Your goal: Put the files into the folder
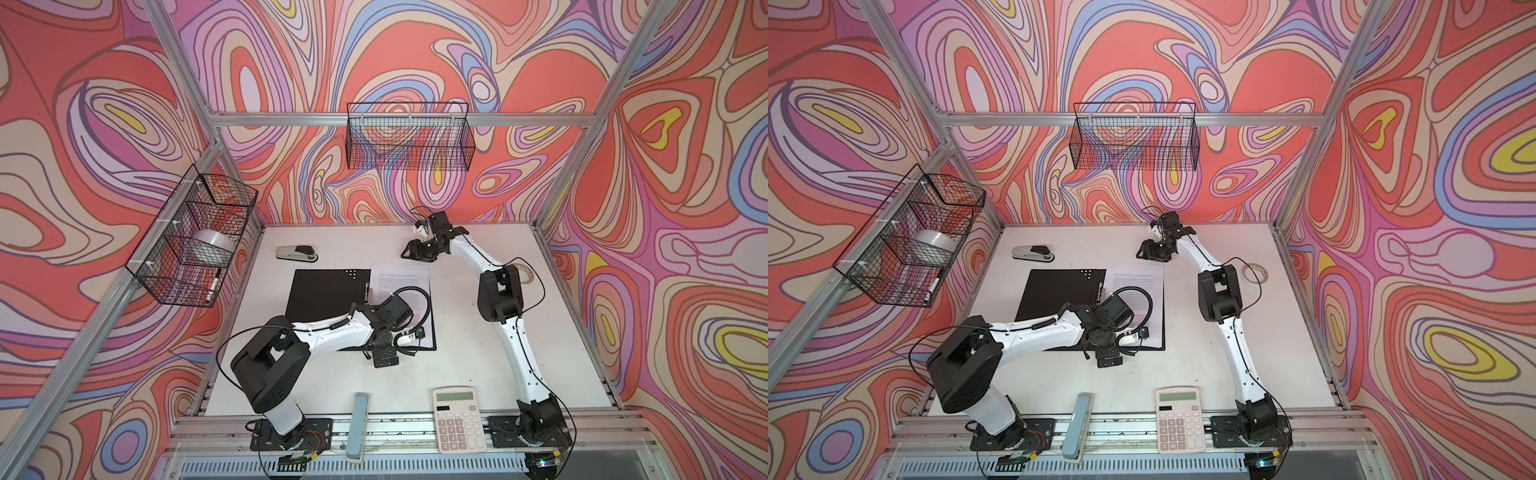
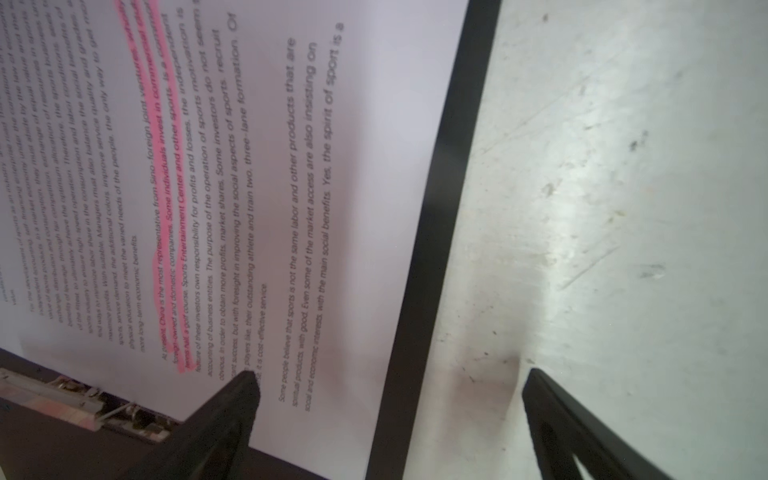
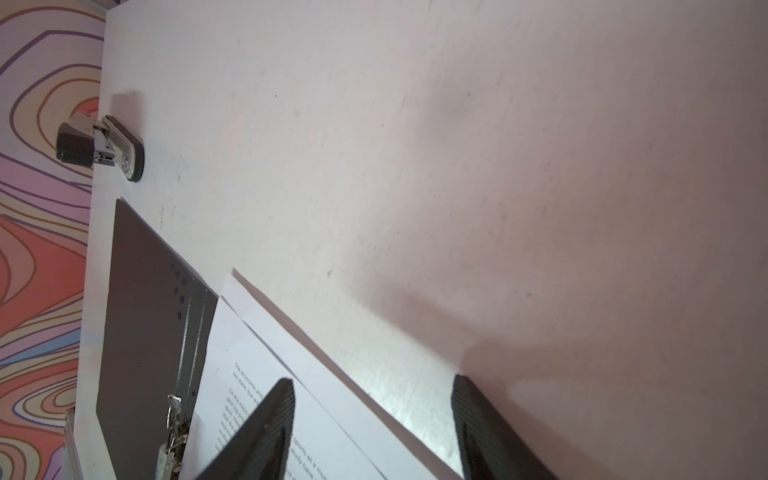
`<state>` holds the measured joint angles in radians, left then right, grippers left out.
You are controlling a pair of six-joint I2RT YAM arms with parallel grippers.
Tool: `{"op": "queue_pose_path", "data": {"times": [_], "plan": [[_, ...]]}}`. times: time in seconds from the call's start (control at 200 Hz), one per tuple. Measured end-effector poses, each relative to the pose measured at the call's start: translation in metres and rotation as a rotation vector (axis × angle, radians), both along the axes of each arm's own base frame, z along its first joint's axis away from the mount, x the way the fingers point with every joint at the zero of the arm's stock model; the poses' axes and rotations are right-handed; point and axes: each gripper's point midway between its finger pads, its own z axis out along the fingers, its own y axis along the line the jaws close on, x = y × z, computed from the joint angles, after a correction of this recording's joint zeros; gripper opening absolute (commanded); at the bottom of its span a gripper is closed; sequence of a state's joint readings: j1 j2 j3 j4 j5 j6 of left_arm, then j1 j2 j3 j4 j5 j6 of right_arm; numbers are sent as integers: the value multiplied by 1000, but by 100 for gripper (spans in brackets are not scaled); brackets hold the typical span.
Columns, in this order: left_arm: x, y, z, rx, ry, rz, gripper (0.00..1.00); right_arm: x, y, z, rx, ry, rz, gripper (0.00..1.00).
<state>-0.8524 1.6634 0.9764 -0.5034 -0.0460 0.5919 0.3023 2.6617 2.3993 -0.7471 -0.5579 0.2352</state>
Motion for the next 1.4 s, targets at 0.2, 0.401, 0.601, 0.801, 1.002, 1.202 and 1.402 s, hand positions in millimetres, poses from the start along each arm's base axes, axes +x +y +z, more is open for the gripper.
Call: {"op": "queue_pose_path", "data": {"times": [0.2, 0.401, 0.601, 0.801, 1.002, 1.202, 1.402], "plan": [[12, -6, -1, -16, -64, -5, 100, -7, 1, 0, -4, 18, 28, 64], [18, -11, 2, -32, -107, -8, 100, -11, 3, -1, -1, 28, 57, 63], [22, -14, 3, -41, -131, -11, 100, -19, 7, -1, -3, 42, 84, 63], [24, -15, 3, -44, -137, -10, 100, -28, 11, -1, -5, 55, 117, 63], [26, -17, 3, -53, -146, -10, 100, -35, 16, -1, 2, 67, 147, 63], [27, -18, 3, -54, -148, -9, 100, -40, 20, -1, 15, 78, 164, 64], [27, -18, 3, -53, -149, -8, 100, -40, 22, 0, 20, 79, 164, 69]]}}
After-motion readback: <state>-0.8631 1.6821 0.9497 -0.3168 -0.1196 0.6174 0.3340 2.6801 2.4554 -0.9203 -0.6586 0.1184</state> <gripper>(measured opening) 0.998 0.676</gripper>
